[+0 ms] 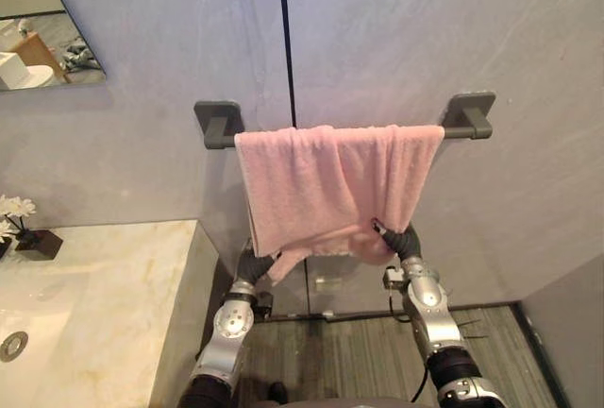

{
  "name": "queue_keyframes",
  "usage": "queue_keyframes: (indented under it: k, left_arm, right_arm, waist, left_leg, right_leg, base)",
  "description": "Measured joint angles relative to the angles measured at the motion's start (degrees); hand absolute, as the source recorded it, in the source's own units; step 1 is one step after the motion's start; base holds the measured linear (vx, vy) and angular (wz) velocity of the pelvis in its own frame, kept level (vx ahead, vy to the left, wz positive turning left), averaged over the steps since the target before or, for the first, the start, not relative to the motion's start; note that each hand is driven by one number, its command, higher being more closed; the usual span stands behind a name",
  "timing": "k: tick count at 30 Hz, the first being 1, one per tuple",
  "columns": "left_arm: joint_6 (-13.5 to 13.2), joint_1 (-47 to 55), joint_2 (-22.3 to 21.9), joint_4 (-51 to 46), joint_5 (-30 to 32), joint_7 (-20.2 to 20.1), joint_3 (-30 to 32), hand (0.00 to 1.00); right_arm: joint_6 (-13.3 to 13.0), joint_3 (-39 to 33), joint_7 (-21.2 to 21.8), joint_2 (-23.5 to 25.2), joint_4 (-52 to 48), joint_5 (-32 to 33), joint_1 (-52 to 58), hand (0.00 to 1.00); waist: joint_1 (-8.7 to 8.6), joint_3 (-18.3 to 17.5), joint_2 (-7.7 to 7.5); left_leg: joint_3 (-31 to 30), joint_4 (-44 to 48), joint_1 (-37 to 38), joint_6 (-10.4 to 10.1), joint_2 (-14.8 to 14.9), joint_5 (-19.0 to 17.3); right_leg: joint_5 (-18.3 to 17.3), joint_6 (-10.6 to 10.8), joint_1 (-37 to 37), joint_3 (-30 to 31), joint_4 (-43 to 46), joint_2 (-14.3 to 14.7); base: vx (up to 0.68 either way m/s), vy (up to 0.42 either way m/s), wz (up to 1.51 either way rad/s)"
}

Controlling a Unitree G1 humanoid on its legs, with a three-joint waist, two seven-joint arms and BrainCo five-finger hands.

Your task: Organize washtable

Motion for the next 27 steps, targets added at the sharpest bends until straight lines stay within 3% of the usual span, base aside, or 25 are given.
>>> queue_keyframes:
  k: [6, 12, 16, 19, 27]
  left_arm:
    - [0.17, 0.68, 0.01, 1.07, -0.89, 0.31, 0.48, 0.00]
    - [2.10, 2.33, 0.03, 3.83, -2.38, 1.50, 0.91, 0.00]
    - [2.55, 3.77, 0.04, 4.54, -2.81, 2.65, 2.58, 0.00]
    - [2.88, 4.99, 0.12, 3.59, -2.83, 3.73, 4.60, 0.00]
    - [2.80, 9.34, 0.36, -15.77, -4.01, 5.69, 11.72, 0.00]
  right_arm:
    - [0.43, -1.00, -1.96, 0.03, 0.98, -0.73, 2.27, 0.00]
    - [3.08, -3.12, -4.36, 0.18, 1.42, -1.12, 4.56, 0.00]
    - [6.28, -4.59, -5.84, 0.13, 3.93, -1.51, 7.96, 0.00]
    - [6.51, -6.21, -6.87, -0.04, 3.78, -1.75, 10.98, 0.00]
    - [6.42, -16.61, -9.37, -0.52, -6.82, -1.67, 16.18, 0.00]
  waist:
    - [0.12, 0.30, -0.64]
    - [0.18, 0.69, -1.29]
    - [0.19, 0.74, -1.22]
    - [0.02, 0.75, -1.16]
    - [0.06, 0.64, -0.89]
  left_leg:
    - [-0.02, 0.01, 0.67, 0.17, -0.12, -0.16]
    - [0.24, 0.02, 0.74, -0.01, -0.10, -0.53]
    - [0.64, 0.03, 0.74, -0.01, -0.05, -0.55]
    - [0.75, 0.04, 0.76, -0.01, 0.02, -0.54]
    - [0.73, 0.05, 0.78, -0.01, 0.03, -0.58]
  right_leg:
    - [-0.23, -0.35, 0.85, -0.15, -0.05, -0.15]
    - [-0.35, -0.45, 0.88, -0.09, -0.19, -0.18]
    - [-0.35, -0.45, 0.88, -0.06, -0.27, -0.16]
    - [-0.35, -0.45, 0.76, -0.02, -0.16, -0.14]
    - [-0.38, -0.43, 0.38, 0.26, 0.33, -0.18]
  base:
    - [0.01, -0.005, 0.00]
    - [0.00, 0.000, 0.00]
    - [0.00, 0.000, 0.00]
    - [-0.02, -0.011, -0.02]
    - [-0.01, -0.003, -0.01]
